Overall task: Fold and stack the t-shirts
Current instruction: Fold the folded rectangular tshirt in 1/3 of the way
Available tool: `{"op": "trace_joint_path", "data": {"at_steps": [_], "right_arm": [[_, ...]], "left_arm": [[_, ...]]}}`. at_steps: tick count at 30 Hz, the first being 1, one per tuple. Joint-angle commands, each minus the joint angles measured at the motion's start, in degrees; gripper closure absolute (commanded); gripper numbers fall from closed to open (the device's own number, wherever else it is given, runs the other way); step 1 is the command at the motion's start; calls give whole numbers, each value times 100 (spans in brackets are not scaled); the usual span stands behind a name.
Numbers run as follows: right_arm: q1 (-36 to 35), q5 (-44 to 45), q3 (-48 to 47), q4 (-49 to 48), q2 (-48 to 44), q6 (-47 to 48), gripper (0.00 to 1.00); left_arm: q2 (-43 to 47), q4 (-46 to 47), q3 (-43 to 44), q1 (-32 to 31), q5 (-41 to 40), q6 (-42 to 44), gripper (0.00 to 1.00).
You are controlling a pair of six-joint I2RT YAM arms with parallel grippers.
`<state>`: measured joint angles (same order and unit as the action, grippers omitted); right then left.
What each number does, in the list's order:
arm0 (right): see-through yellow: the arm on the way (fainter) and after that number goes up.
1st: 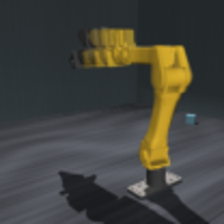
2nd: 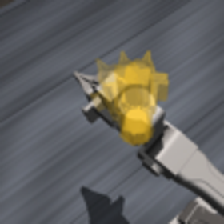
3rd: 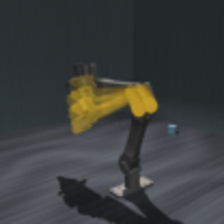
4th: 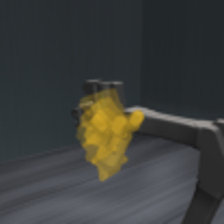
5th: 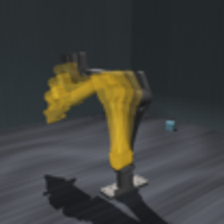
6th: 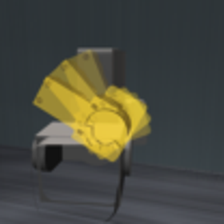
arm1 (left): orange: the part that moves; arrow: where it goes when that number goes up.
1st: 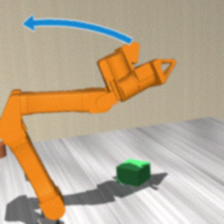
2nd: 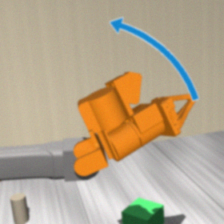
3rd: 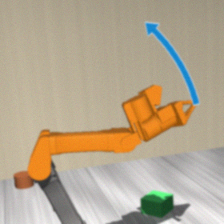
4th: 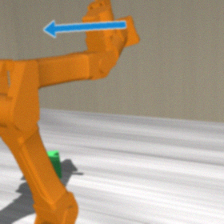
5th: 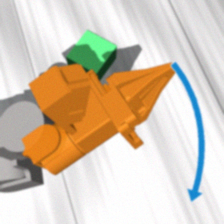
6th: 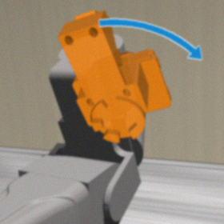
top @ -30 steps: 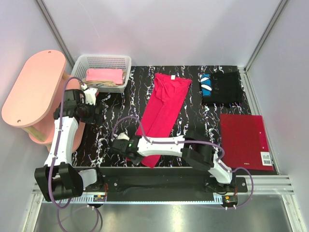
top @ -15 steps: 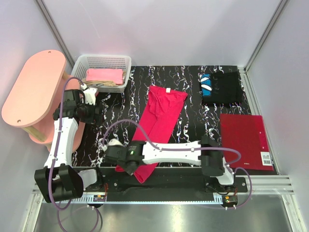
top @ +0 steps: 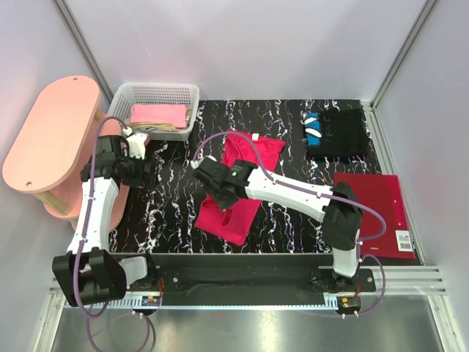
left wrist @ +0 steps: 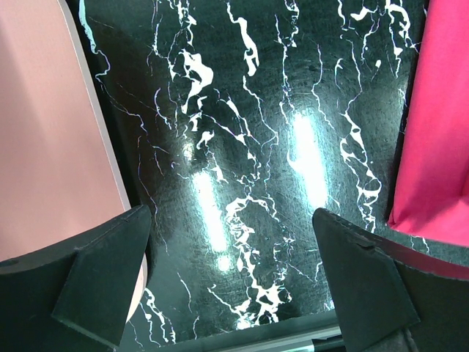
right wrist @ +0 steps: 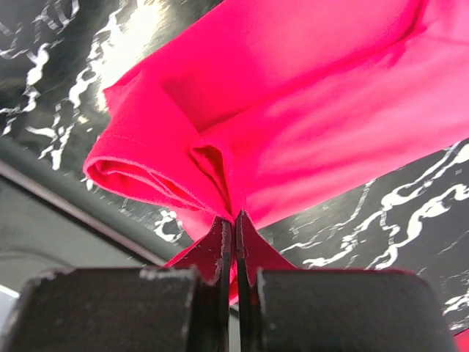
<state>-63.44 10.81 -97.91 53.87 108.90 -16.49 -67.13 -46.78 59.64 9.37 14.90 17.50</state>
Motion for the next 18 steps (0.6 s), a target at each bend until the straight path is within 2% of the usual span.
{"op": "trace_joint_path", "data": {"at_steps": [1, 18], "right_arm": [[332, -131, -44, -315, 52, 611, 100], [1475, -474, -685, -544, 1062, 1209, 100]], "left_arm": [[-54, 99, 268, 21, 110, -36, 1], [-107, 47, 233, 21, 171, 8, 1]]}}
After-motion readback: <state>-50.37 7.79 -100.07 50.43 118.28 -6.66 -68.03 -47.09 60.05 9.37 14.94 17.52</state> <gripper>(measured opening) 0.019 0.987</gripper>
